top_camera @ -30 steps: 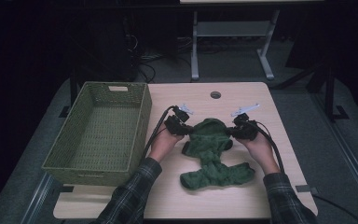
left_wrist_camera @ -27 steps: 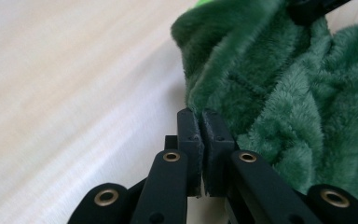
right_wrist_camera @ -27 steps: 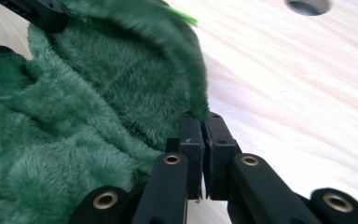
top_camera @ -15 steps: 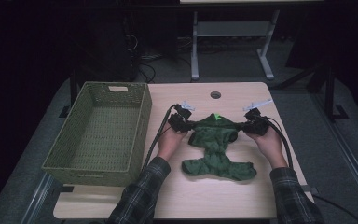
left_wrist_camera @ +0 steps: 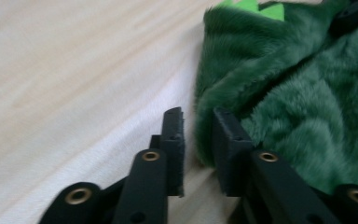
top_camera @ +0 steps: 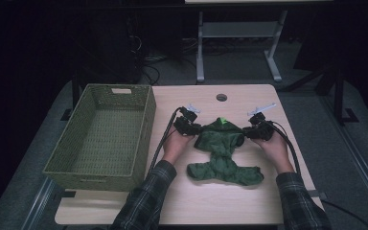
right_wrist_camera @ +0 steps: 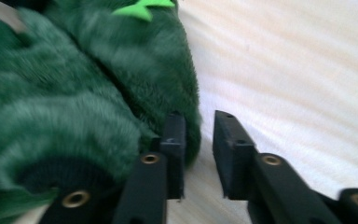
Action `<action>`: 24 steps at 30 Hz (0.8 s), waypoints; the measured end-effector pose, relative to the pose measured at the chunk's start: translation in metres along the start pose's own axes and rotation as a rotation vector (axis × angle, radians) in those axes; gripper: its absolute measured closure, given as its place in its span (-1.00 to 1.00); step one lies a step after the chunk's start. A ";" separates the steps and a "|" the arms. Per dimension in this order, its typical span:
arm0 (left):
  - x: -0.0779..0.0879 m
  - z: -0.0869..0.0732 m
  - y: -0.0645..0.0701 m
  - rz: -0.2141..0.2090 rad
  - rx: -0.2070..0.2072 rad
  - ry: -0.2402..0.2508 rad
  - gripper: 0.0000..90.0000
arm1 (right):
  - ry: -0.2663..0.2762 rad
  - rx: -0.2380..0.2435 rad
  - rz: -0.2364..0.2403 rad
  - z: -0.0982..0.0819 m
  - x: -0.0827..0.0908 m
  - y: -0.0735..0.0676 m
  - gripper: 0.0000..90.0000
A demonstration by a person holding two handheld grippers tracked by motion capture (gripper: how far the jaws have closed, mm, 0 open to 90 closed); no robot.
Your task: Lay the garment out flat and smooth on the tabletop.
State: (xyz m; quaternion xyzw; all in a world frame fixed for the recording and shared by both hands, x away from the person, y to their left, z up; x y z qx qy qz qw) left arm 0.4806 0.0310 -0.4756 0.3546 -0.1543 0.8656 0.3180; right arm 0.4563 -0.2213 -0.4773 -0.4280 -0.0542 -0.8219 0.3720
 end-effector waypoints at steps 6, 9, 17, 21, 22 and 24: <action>0.029 0.010 0.001 -0.027 0.012 0.023 0.24 | 0.080 0.021 -0.021 0.011 0.029 -0.007 0.48; 0.042 0.009 0.006 -0.048 0.006 0.014 0.08 | 0.086 0.011 0.002 0.009 0.036 -0.010 0.41; 0.068 -0.011 0.025 -0.065 -0.065 0.004 -0.21 | 0.090 0.014 0.065 -0.001 0.040 -0.031 0.37; 0.082 -0.026 0.035 -0.075 -0.099 0.010 -0.38 | 0.116 0.038 0.074 -0.004 0.044 -0.047 0.38; 0.085 -0.030 0.038 -0.075 -0.104 0.017 -0.41 | 0.119 0.037 0.084 -0.005 0.044 -0.050 0.38; 0.090 -0.038 0.042 -0.077 -0.113 0.025 -0.49 | 0.122 0.031 0.104 -0.007 0.045 -0.058 0.38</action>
Point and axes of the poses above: each handheld gripper's, and its own axes: x roughly backward along the jaws, z roughly out of its top, y roughly to its right, the point moved 4 cm from there along -x, roughly forward along the jaws, and after that the axes turned 11 degrees about z, right-handed, at the moved point
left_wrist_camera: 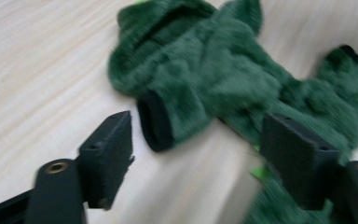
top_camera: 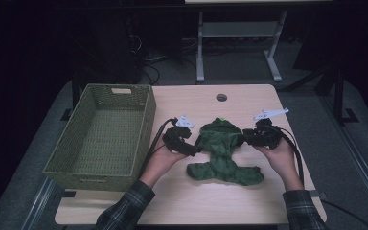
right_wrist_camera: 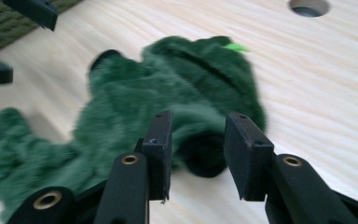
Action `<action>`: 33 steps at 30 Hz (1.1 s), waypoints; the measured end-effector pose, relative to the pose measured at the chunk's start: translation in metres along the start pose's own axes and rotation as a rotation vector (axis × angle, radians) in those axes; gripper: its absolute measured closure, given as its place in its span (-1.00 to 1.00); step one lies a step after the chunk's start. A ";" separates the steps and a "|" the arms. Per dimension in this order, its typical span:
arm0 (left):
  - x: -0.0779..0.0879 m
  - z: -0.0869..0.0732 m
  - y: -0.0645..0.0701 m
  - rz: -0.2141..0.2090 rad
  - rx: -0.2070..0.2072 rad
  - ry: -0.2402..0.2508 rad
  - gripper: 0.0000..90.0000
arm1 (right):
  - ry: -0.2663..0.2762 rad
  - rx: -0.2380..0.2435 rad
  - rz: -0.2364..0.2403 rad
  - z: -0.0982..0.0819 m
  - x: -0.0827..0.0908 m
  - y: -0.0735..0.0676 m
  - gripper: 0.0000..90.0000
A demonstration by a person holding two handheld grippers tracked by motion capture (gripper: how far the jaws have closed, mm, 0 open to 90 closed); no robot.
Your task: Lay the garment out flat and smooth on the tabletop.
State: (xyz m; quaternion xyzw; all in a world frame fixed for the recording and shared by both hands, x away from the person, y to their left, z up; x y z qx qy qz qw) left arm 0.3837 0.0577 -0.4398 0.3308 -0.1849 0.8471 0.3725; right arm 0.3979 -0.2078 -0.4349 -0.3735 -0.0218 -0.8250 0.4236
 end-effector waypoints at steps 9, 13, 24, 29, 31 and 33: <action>0.018 -0.038 0.021 0.021 -0.036 -0.008 -0.70 | -0.016 0.080 0.020 -0.007 -0.009 -0.035 0.41; 0.025 -0.057 0.029 0.023 -0.043 -0.026 -0.71 | -0.026 0.095 0.043 -0.010 -0.014 -0.047 0.42; 0.031 -0.093 0.043 0.020 -0.063 -0.088 -0.72 | -0.011 0.153 0.153 -0.006 -0.028 -0.091 0.56; 0.030 -0.105 0.045 0.017 -0.060 -0.113 -0.72 | -0.024 0.193 0.199 -0.006 -0.044 -0.114 0.61; 0.030 -0.108 0.046 0.029 -0.091 -0.086 -0.72 | -0.034 0.205 0.218 -0.005 -0.051 -0.123 0.61; 0.030 -0.110 0.047 0.024 -0.089 -0.062 -0.72 | -0.047 0.223 0.231 -0.005 -0.058 -0.132 0.61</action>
Point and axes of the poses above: each handheld gripper's, and its own axes: x roughly backward along the jaws, z roughly out of its top, y roughly to its right, the point moved 4 cm from there along -x, roughly forward along the jaws, and after that the axes turned 11 degrees about z, right-handed, at the moved point
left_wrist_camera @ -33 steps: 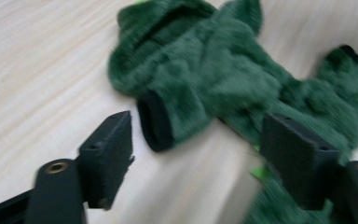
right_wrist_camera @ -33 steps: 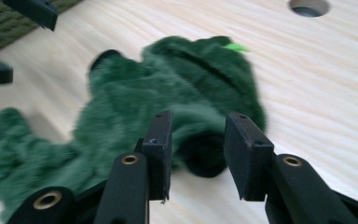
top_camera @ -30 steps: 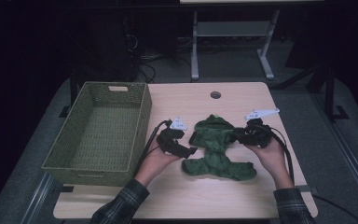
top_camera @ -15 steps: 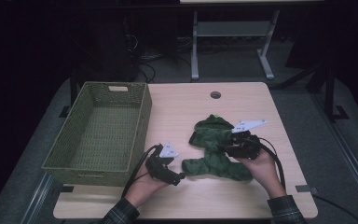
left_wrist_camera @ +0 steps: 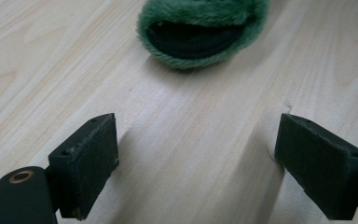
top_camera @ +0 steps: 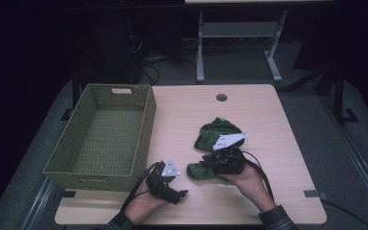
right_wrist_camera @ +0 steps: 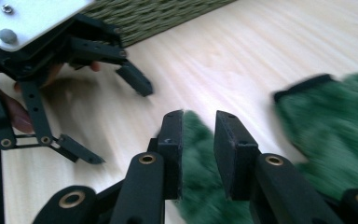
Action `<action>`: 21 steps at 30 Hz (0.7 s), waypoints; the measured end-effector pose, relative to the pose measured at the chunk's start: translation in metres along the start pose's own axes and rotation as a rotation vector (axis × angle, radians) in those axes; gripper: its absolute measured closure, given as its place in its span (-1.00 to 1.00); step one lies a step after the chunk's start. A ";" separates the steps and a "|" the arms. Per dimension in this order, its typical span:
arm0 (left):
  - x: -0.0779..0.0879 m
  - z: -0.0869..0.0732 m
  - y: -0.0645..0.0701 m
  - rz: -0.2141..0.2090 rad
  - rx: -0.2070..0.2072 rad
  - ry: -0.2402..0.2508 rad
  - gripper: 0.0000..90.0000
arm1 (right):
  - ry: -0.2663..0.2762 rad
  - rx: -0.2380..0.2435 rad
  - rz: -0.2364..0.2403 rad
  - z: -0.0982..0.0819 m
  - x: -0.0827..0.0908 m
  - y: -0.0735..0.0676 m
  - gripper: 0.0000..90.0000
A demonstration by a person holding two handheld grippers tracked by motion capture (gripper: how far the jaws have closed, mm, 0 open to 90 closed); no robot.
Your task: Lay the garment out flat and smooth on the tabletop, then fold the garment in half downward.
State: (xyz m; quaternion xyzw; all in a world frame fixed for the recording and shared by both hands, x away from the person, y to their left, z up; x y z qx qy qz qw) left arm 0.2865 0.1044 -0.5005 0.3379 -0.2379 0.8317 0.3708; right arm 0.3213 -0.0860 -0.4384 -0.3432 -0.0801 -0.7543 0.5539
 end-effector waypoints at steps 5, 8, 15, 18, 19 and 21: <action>-0.001 -0.005 -0.001 -0.015 0.004 0.069 -0.72 | -0.041 0.022 0.019 0.001 -0.019 -0.011 0.61; -0.001 -0.006 0.000 -0.011 0.007 0.079 -0.72 | -0.061 0.028 0.024 0.000 -0.029 -0.014 0.61; -0.002 -0.005 0.000 -0.010 0.010 0.083 -0.72 | -0.123 0.036 0.016 -0.007 -0.048 -0.016 0.60; -0.002 -0.005 0.000 -0.011 0.011 0.084 -0.72 | -0.166 0.063 -0.018 -0.012 -0.057 -0.015 0.58; -0.002 -0.006 -0.001 -0.011 0.005 0.080 -0.72 | -0.181 0.060 -0.022 -0.014 -0.060 -0.015 0.58; -0.002 -0.006 -0.001 -0.009 0.002 0.081 -0.72 | -0.199 0.081 -0.033 -0.018 -0.067 -0.015 0.60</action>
Point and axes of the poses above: each handheld gripper's, and its own axes: x roughly backward along the jaws, z roughly out of its top, y roughly to its right, the point moved 4 cm from there along -x, roughly forward along the jaws, and after that the axes turned 11 degrees about z, right-handed, at the moved point
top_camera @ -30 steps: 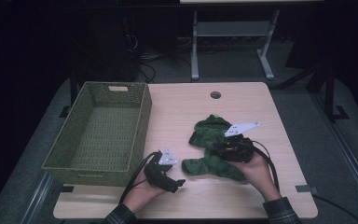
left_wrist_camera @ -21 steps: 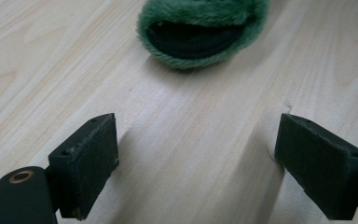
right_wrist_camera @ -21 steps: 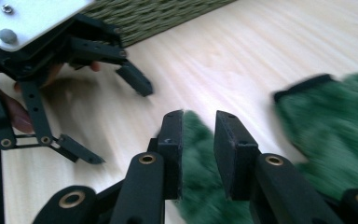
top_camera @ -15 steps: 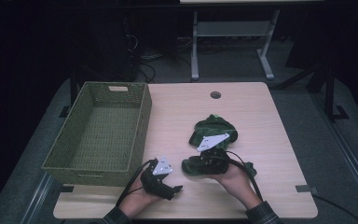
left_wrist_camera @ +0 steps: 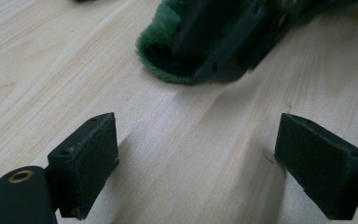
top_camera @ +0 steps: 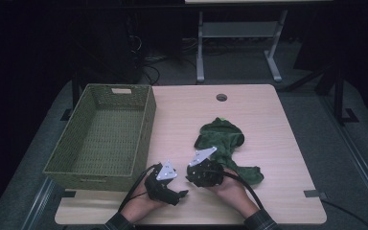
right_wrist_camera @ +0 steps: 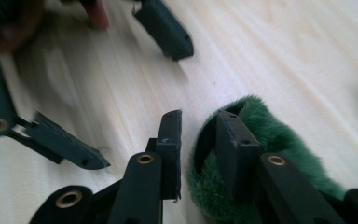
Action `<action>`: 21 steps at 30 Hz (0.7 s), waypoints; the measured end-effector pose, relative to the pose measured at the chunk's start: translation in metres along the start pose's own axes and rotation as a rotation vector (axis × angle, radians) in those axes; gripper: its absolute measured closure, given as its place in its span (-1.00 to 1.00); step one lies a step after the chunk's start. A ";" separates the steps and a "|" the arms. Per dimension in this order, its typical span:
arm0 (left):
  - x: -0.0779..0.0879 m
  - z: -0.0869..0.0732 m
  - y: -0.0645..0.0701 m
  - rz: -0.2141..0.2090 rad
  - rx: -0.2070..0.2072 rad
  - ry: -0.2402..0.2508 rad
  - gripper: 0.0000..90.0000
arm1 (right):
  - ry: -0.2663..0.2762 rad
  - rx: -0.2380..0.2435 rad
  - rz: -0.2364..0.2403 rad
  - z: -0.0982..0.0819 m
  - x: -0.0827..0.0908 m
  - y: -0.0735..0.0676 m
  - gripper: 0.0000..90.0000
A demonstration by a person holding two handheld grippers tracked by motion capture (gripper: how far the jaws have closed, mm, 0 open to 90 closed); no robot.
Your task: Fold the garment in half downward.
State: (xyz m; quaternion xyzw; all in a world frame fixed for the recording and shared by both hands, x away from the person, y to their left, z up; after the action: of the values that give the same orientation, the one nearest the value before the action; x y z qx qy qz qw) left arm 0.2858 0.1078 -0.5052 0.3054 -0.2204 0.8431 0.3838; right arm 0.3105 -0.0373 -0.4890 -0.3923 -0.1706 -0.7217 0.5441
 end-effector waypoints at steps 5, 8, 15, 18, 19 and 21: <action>0.000 0.000 0.000 0.000 -0.001 0.001 -0.72 | 0.012 -0.001 -0.041 -0.001 -0.005 -0.004 0.86; 0.000 0.000 0.000 0.001 0.000 0.001 -0.72 | 0.013 -0.010 -0.031 -0.002 -0.004 -0.002 0.93; 0.000 0.000 0.000 -0.002 0.006 0.000 -0.72 | 0.021 -0.003 -0.003 -0.001 0.001 -0.004 0.95; 0.000 0.000 0.000 -0.001 0.004 0.000 -0.72 | 0.049 -0.011 0.021 0.002 0.008 -0.008 0.95; 0.000 0.000 0.000 -0.001 0.004 0.000 -0.72 | 0.063 -0.021 0.033 0.003 0.010 -0.010 0.95; 0.000 0.000 0.000 -0.001 0.004 0.000 -0.72 | 0.069 -0.014 0.046 0.003 0.014 -0.010 0.95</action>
State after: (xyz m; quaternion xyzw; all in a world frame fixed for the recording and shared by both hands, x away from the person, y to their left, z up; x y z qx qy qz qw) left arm 0.2857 0.1078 -0.5053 0.3062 -0.2186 0.8434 0.3836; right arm 0.3008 -0.0408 -0.4747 -0.3749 -0.1373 -0.7232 0.5635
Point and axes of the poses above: each handheld gripper's, and its own axes: x roughly backward along the jaws, z roughly out of its top, y roughly to its right, the point moved 4 cm from there along -x, roughly forward along the jaws, and after that the axes turned 11 degrees about z, right-handed, at the moved point
